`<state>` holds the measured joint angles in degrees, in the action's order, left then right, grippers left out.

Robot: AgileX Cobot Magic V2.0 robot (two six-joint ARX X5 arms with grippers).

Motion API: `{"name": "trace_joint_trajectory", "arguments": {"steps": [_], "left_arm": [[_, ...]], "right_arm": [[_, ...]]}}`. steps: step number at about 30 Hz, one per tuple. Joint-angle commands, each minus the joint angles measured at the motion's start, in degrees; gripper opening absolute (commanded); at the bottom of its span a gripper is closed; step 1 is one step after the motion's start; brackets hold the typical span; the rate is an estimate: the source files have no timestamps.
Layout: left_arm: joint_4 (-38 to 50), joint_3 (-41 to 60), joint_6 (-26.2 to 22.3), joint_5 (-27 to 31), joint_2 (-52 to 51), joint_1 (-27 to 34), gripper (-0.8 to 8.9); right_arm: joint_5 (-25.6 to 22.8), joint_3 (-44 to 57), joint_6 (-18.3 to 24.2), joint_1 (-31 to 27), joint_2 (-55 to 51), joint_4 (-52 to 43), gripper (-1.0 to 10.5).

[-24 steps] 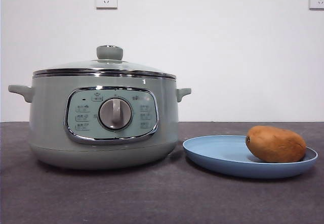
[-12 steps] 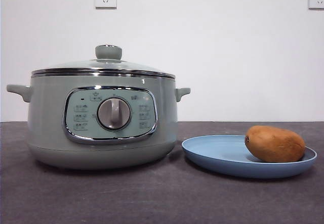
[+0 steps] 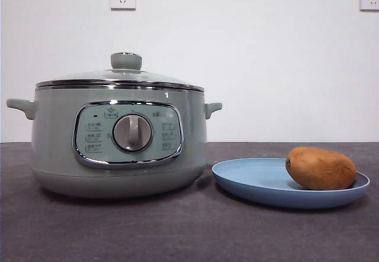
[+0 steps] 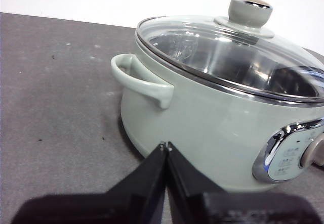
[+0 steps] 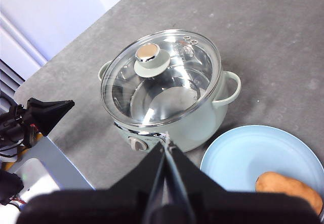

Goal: Take the potato out from the steamer,put the potato on the plate,close the lid

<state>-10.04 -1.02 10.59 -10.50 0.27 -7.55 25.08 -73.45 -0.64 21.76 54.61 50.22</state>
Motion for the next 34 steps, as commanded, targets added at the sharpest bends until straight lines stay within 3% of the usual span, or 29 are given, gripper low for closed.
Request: {"name": "trace_joint_trajectory", "arguments": {"steps": [1, 11, 15, 17, 22, 26, 30, 34], "left_arm": [[0.3, 0.8, 0.2, -0.1, -0.2, 0.2, -0.03], [0.3, 0.8, 0.2, -0.1, -0.2, 0.2, -0.03], [0.3, 0.8, 0.2, -0.1, -0.2, 0.2, -0.03], [0.3, 0.8, 0.2, -0.1, -0.2, 0.2, -0.04], [0.3, 0.8, 0.2, -0.1, -0.2, 0.2, -0.04], [0.3, 0.8, 0.2, -0.1, -0.2, 0.2, -0.04], [0.3, 0.8, 0.2, -0.1, -0.2, 0.2, -0.03], [0.3, 0.8, 0.2, -0.1, -0.2, 0.2, -0.03]], "right_arm": [[0.0, 0.1, 0.2, 0.0, 0.0, -0.2, 0.0], [0.1, 0.1, 0.1, 0.0, 0.0, 0.9, 0.0], [-3.9, 1.9, 9.3, -2.9, -1.3, -0.3, 0.0], [-4.9, 5.7, 9.9, -4.9, -3.8, -4.3, 0.0], [-4.3, 25.5, 5.5, -10.1, -15.2, -25.7, 0.0], [-4.5, 42.4, 4.5, -14.8, -24.3, -39.4, 0.0], [-4.8, 54.5, 0.0, -17.7, -31.2, -46.5, 0.0], [-9.7, 62.6, -3.5, -18.8, -37.0, -48.3, 0.0]]}}
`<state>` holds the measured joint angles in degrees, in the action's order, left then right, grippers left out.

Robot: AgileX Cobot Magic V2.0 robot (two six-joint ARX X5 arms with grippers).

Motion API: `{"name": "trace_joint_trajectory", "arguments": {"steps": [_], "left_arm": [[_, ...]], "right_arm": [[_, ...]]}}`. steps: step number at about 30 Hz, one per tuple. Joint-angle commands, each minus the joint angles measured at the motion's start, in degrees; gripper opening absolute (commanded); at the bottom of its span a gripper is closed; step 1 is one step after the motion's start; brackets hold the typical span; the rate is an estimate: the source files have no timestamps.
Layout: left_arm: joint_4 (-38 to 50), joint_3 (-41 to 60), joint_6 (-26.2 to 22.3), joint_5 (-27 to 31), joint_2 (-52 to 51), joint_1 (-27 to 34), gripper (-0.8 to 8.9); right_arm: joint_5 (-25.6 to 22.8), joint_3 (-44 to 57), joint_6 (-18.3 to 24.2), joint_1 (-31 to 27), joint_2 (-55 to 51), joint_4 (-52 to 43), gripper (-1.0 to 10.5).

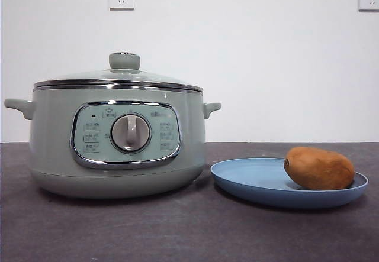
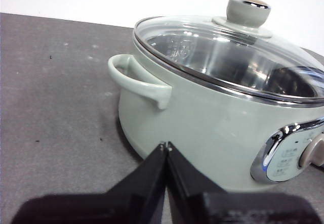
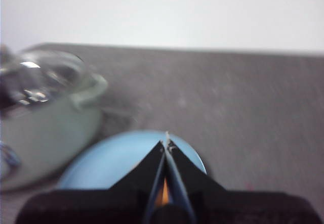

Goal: Take the potato out from the steamer,put the potato on the plate,close the lid

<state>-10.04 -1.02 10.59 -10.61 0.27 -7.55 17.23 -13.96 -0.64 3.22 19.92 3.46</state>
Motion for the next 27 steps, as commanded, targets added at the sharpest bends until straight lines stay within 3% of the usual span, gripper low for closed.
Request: {"name": "trace_joint_trajectory", "arguments": {"steps": [1, 13, 20, 27], "left_arm": [[0.3, 0.8, 0.2, 0.0, -0.2, 0.2, -0.03], [0.3, 0.8, 0.2, 0.0, -0.2, 0.2, -0.03], [0.3, 0.8, 0.2, 0.0, -0.2, 0.2, -0.04], [0.3, 0.8, 0.2, 0.0, -0.2, 0.2, -0.03]], "right_arm": [[-2.7, 4.6, -4.2, -0.3, -3.5, -1.7, 0.0], [-4.2, 13.5, -7.6, -0.3, -11.2, -1.7, 0.0], [-4.6, 13.6, -7.9, -0.3, -15.6, 4.6, 0.0], [-8.5, 13.6, -7.9, -0.3, -19.8, 6.5, 0.0]]}}
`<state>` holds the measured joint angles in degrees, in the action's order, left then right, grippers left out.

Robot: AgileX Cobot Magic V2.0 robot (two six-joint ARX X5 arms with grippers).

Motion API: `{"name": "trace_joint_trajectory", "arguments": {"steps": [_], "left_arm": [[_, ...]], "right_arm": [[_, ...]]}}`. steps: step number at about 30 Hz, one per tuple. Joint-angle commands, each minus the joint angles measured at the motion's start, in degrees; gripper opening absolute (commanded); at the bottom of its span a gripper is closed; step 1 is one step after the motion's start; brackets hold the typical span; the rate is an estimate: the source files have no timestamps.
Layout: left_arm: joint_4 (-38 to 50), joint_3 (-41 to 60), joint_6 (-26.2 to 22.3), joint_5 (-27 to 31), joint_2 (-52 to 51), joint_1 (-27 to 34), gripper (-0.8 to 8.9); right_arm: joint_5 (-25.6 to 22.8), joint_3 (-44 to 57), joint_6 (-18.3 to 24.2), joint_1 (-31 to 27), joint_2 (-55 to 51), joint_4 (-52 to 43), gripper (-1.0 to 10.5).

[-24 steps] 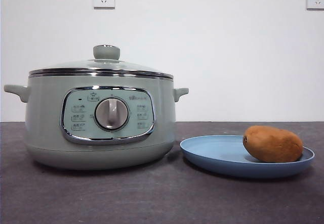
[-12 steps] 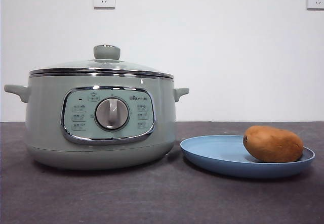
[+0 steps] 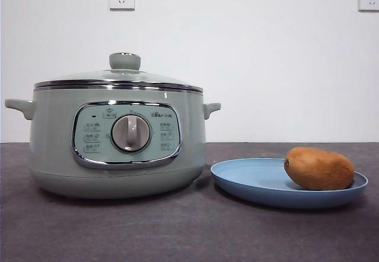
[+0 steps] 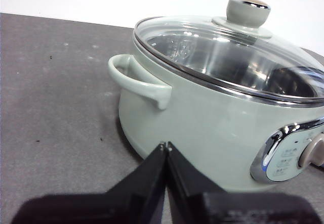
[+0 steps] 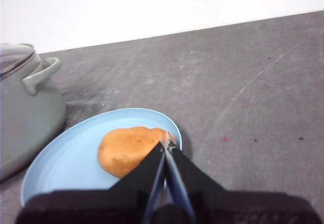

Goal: Take the potato out from the steamer,put the potato on the plate,close the lid

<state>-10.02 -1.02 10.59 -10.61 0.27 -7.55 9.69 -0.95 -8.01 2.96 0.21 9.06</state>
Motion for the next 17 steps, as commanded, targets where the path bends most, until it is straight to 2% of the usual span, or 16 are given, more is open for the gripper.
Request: {"name": "trace_joint_trajectory", "arguments": {"steps": [1, 17], "left_arm": [[0.3, 0.8, 0.2, 0.0, -0.2, 0.2, -0.03], [0.2, 0.8, 0.2, 0.0, -0.2, 0.2, -0.03]], "right_arm": [[-1.0, 0.6, -0.5, 0.0, -0.1, 0.9, 0.0], [-1.1, 0.6, -0.5, 0.0, 0.3, 0.6, 0.0]]}}
